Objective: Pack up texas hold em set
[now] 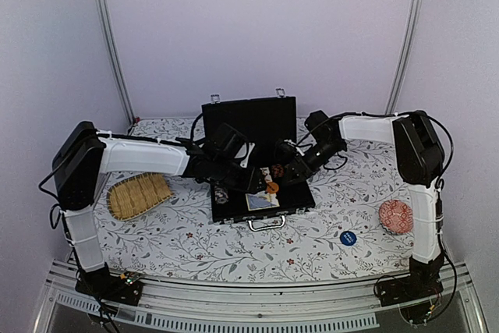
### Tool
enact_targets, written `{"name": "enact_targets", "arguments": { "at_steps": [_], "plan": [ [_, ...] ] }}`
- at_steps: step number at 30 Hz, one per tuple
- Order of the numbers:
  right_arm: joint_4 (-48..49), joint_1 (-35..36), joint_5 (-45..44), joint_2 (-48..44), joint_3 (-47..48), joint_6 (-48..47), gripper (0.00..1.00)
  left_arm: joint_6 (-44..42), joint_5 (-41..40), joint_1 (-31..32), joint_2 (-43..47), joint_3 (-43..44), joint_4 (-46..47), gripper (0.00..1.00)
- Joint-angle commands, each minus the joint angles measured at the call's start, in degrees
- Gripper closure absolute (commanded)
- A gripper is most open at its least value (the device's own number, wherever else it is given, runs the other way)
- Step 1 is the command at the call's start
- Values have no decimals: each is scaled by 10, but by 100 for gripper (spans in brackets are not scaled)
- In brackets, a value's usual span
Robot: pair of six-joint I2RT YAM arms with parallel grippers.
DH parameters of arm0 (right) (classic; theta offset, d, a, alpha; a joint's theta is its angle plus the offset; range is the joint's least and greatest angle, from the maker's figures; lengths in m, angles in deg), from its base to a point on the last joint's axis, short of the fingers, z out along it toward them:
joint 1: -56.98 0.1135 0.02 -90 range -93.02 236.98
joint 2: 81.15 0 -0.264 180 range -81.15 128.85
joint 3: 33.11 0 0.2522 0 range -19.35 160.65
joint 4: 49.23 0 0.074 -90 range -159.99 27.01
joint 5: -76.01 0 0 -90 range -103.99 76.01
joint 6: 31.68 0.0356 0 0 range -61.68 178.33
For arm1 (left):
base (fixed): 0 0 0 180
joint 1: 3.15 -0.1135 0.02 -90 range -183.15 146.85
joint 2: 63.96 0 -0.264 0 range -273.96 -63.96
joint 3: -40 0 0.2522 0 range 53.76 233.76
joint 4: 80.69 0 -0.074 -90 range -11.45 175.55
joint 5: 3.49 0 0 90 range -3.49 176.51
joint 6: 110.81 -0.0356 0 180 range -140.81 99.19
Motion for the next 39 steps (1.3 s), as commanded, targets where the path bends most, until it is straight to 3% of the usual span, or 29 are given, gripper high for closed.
{"name": "enact_targets", "arguments": {
  "at_steps": [1,23,32,39],
  "plan": [
    [-5,0,33,21,27,19,57,16,18,-12,-9,-11,54,48],
    [-15,32,29,91,94,49,55,31,36,-24,-57,-32,71,48],
    [-8,33,60,91,97,47,72,35,41,-26,-65,-39,76,48],
    [-10,35,76,116,112,48,72,35,42,-26,-70,-44,83,48]
  ]
}}
